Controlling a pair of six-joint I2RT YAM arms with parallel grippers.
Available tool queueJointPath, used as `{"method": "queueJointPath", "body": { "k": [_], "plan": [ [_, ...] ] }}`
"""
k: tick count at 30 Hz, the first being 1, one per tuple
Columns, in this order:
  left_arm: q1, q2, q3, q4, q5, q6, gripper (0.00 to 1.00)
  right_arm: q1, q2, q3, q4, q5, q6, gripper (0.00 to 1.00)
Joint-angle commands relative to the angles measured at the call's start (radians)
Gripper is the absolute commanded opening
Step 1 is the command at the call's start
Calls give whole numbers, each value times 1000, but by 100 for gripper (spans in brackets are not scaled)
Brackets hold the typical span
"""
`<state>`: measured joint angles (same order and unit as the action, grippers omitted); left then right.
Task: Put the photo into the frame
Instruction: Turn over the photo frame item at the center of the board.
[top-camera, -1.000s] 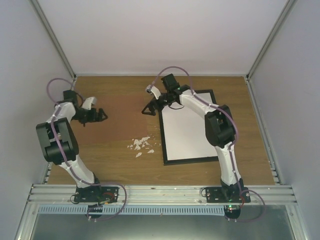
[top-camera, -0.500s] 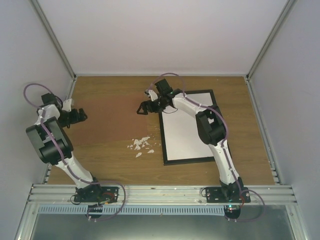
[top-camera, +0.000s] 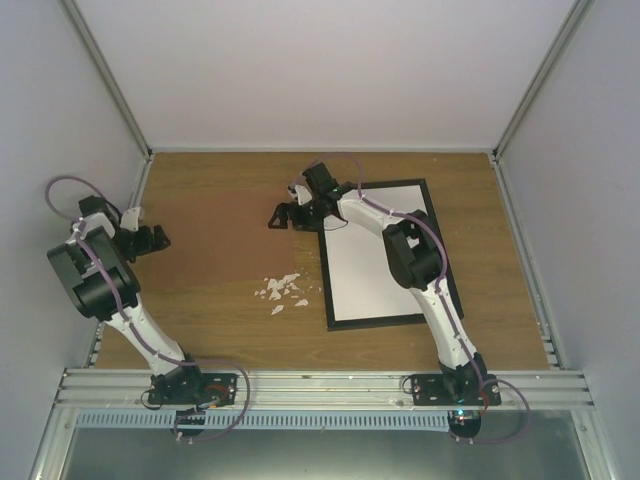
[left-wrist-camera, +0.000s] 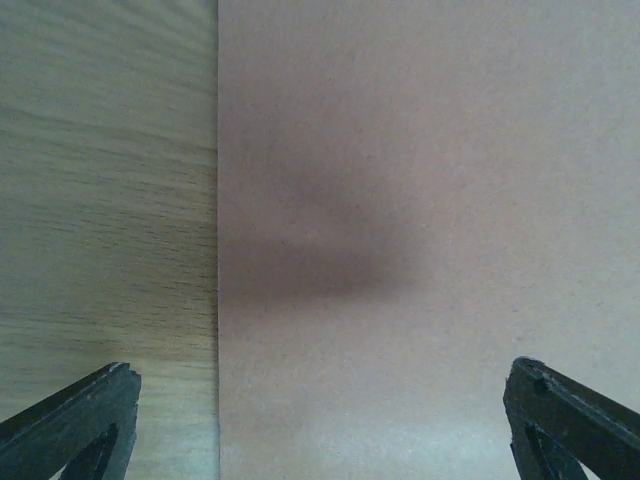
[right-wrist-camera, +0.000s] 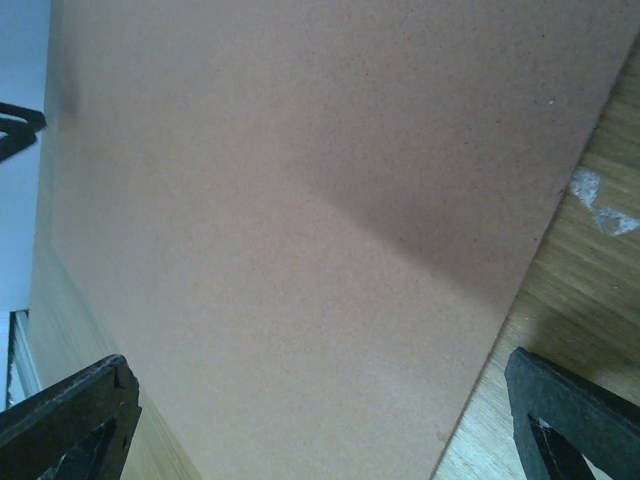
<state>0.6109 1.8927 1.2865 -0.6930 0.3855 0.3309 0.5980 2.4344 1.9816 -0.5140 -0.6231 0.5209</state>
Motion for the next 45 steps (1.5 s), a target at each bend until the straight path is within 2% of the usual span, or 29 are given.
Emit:
{"method": "queueJointPath", "body": {
  "k": [1,8,21,31,45],
  "plan": [
    [7,25,-4,47,-4,36,99,13,61,9,-24,13,91,100],
    [-1,79,-50,78,10,73,96,39,76,-19,-25,63,167,100],
    [-35,112,-125,88,59,112,86,42,46,-9,82,-80,151,100],
    [-60,114,-133,84,94,110,82,42,-80,-106,267,-112,137,100],
    [-97,96,-150,81,139,124,77,42,-163,-187,378,-142,118,100]
  ]
}}
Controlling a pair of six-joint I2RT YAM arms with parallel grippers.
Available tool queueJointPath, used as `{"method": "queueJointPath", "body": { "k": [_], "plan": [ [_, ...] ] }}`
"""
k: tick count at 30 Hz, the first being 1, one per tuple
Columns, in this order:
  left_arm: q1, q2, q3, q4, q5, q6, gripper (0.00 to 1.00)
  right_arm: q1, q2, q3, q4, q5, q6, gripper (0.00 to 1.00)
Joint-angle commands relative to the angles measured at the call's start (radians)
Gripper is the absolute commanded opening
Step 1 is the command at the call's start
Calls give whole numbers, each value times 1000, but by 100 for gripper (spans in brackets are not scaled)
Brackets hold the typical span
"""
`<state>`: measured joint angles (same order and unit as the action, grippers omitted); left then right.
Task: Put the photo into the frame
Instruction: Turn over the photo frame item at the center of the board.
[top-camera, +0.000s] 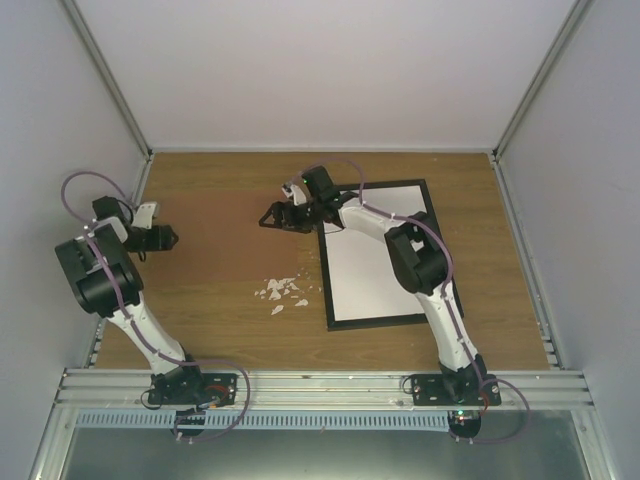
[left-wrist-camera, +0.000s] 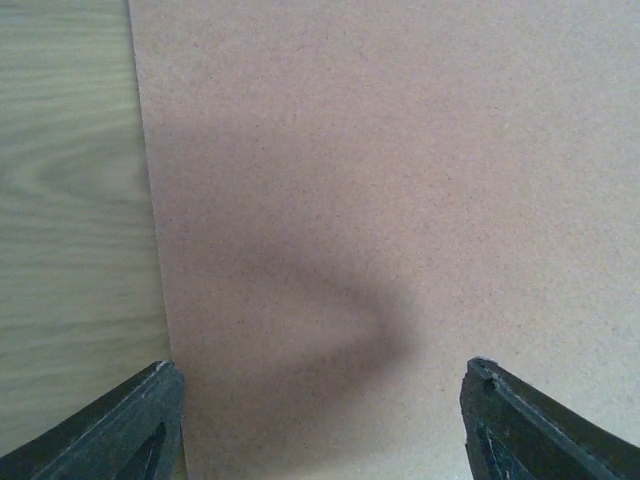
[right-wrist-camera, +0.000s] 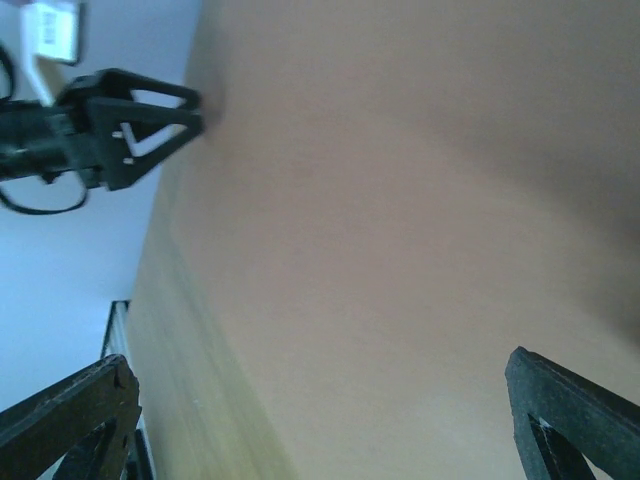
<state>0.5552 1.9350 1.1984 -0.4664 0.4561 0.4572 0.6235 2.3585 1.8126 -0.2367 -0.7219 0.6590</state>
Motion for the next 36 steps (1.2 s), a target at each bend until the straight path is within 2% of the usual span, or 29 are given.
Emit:
{"method": "queueJointPath", "body": {
  "k": [1,6,11,14,23,32,36],
  "plan": [
    [-43,53,-62,-148,71,-1,76,16,-97,-25,105,-43,-21,100],
    [-48,45,-69,-139,50,-2,76,16,-114,-37,75,19,-26,100],
    [-40,24,-77,-113,16,-13,78,16,-72,59,-193,263,-13,100],
    [-40,13,-82,-99,9,-33,79,24,-93,14,-225,328,24,100],
    [-43,-2,-106,-76,4,-41,79,60,-10,105,-339,495,75,100],
    [-46,-33,-164,-58,21,-20,77,102,41,109,-395,632,80,100],
    [-64,-51,-204,-49,27,-4,75,114,70,111,-380,575,80,100]
  ]
}}
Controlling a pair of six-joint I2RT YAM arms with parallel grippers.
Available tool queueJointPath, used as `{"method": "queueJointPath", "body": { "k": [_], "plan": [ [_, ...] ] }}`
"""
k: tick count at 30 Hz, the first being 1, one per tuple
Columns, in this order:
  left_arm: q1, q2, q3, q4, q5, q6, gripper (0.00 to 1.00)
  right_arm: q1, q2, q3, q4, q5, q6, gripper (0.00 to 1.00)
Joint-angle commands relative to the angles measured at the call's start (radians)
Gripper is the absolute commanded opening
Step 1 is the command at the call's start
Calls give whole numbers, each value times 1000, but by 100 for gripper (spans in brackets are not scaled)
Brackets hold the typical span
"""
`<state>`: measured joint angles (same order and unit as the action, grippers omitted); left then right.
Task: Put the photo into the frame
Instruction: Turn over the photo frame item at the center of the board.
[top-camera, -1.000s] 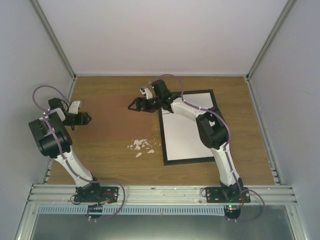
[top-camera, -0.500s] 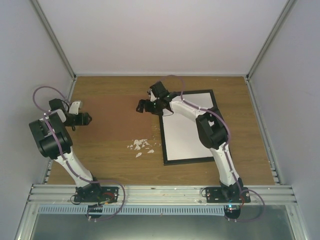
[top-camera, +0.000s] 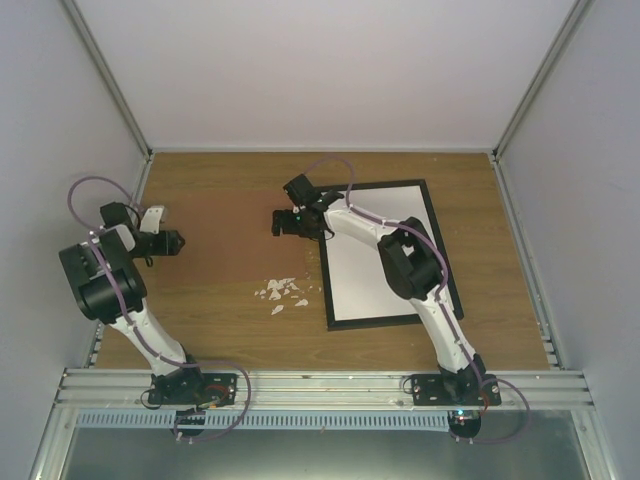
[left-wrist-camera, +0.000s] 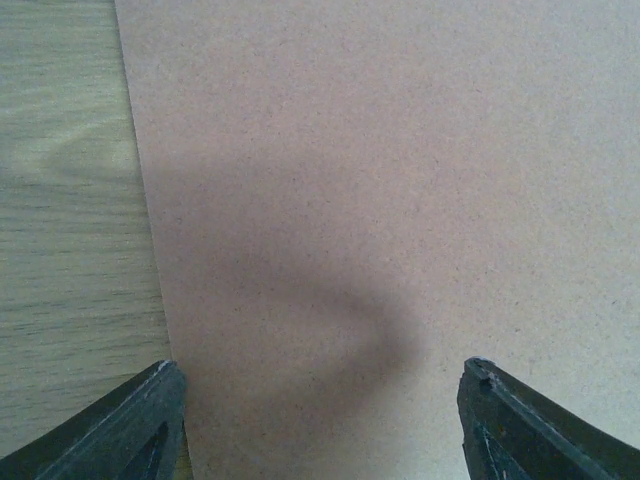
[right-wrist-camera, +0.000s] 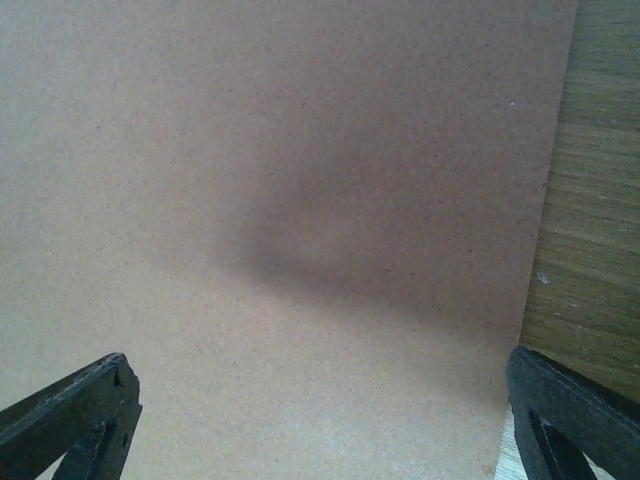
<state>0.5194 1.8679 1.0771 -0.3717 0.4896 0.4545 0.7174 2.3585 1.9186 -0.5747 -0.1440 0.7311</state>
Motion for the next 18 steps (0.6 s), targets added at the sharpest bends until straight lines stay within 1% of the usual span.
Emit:
{"method": "queueJointPath", "body": {
  "k": [1,7,13,18],
  "plan": [
    [-34,10,-92,-142,-4,6,75,20,73,8,-36,-30,7,100],
    [-58,-5,-144,-142,25,26,70,16,2,41,63,-145,-14,99],
    [-58,15,-143,-139,36,19,67,15,-88,31,156,-184,-19,100],
    [-58,30,-122,-146,45,14,66,15,-148,-36,211,-205,-20,100]
  ]
}}
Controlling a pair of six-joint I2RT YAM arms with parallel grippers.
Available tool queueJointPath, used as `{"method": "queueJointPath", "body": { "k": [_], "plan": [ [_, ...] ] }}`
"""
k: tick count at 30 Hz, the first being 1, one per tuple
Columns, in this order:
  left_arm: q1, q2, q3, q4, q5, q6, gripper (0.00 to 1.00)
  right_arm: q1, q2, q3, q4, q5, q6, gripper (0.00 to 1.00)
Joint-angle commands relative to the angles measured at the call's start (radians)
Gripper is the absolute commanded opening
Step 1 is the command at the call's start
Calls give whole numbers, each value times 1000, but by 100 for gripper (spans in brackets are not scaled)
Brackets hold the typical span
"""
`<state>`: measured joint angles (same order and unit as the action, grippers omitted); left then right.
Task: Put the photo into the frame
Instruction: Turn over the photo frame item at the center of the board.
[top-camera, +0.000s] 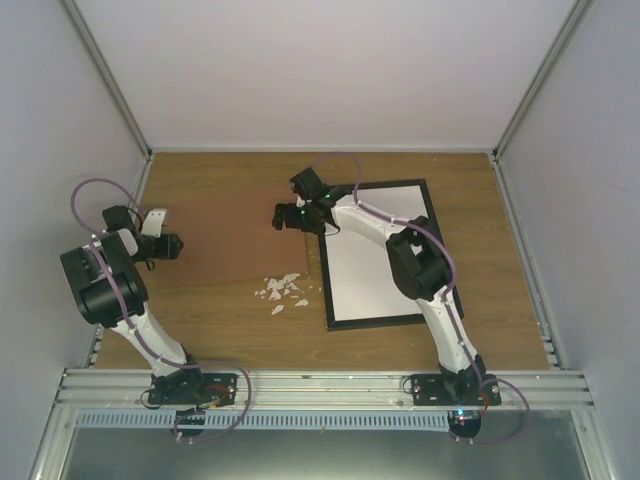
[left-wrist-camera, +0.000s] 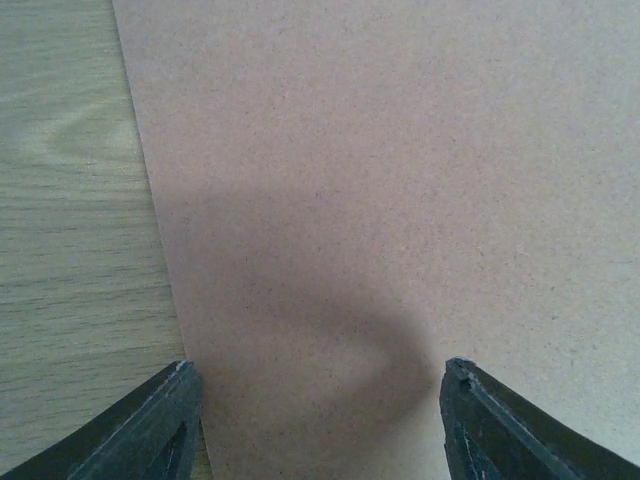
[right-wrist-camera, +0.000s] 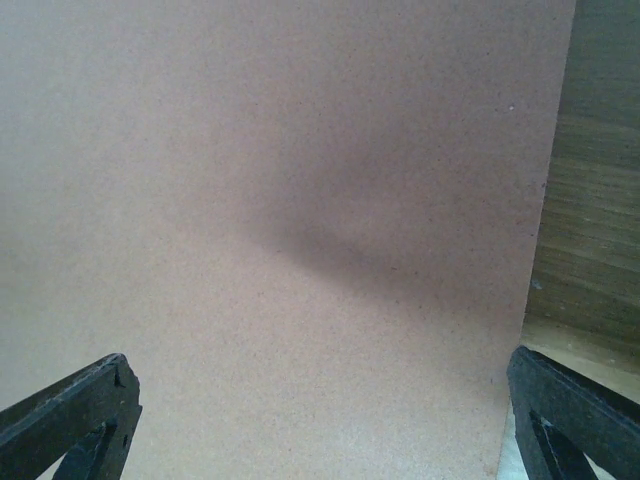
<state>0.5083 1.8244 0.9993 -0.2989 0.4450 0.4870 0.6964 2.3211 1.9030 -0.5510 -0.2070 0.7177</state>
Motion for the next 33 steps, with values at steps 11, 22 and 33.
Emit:
{"method": "queueJointPath", "body": {
  "k": [11,22,33],
  "plan": [
    [-135,79,-20,-241,138,-27,64,2,-238,-157,195,-79,-27,100],
    [-222,84,21,-262,169,-80,66,-143,-326,-317,121,-161,-188,100],
    [-195,63,99,-298,184,-97,83,-400,-359,-459,119,-498,-457,100]
  ]
}}
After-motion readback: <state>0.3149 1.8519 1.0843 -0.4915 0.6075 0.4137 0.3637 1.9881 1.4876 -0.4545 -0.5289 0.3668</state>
